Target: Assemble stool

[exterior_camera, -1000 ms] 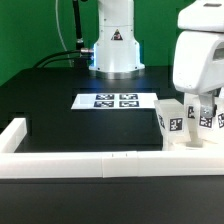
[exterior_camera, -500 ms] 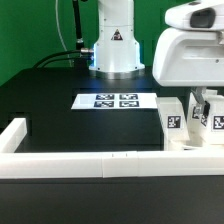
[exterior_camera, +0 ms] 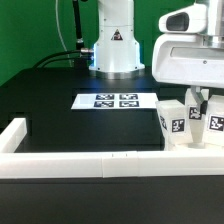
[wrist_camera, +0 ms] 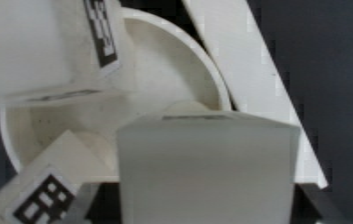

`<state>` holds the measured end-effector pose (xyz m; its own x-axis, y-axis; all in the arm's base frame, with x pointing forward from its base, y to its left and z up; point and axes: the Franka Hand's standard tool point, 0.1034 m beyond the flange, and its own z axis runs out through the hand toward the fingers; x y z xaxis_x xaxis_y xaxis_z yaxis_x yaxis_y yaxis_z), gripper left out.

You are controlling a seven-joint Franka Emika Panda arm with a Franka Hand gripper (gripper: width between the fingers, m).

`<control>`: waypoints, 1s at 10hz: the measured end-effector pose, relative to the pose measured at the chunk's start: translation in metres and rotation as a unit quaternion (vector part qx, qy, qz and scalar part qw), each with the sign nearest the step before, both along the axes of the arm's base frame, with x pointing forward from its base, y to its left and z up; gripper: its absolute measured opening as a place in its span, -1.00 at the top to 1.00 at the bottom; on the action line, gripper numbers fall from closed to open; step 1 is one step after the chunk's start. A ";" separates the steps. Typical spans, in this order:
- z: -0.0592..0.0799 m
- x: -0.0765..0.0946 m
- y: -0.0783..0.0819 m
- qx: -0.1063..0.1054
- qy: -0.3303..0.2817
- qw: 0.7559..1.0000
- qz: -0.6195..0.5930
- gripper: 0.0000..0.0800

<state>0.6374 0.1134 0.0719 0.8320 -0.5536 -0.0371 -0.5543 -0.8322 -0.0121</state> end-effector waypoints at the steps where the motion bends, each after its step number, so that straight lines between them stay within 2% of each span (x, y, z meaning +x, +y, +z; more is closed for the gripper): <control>1: 0.000 0.000 0.000 -0.001 0.001 0.999 -0.036 0.16; 3: 0.000 0.001 0.000 -0.002 -0.003 0.989 -0.144 0.16; 4: 0.001 0.000 -0.001 0.001 -0.001 0.974 -0.225 0.16; 6: -0.003 0.002 -0.003 0.035 -0.003 0.912 -0.409 0.16; 7: -0.003 0.002 -0.001 0.057 -0.010 0.864 -0.500 0.16; 8: -0.003 0.002 -0.003 0.070 -0.009 0.840 -0.538 0.16; 9: -0.003 0.002 -0.002 0.071 -0.007 0.833 -0.549 0.16; 10: -0.003 0.002 -0.001 0.072 -0.002 0.810 -0.581 0.16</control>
Offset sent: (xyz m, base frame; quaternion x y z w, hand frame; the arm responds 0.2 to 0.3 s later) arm -0.0028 -0.0134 0.0119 0.0013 0.0373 0.3306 0.9430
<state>0.6393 0.1120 0.0689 -0.2487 -0.9535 -0.1701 -0.9626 0.2629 -0.0661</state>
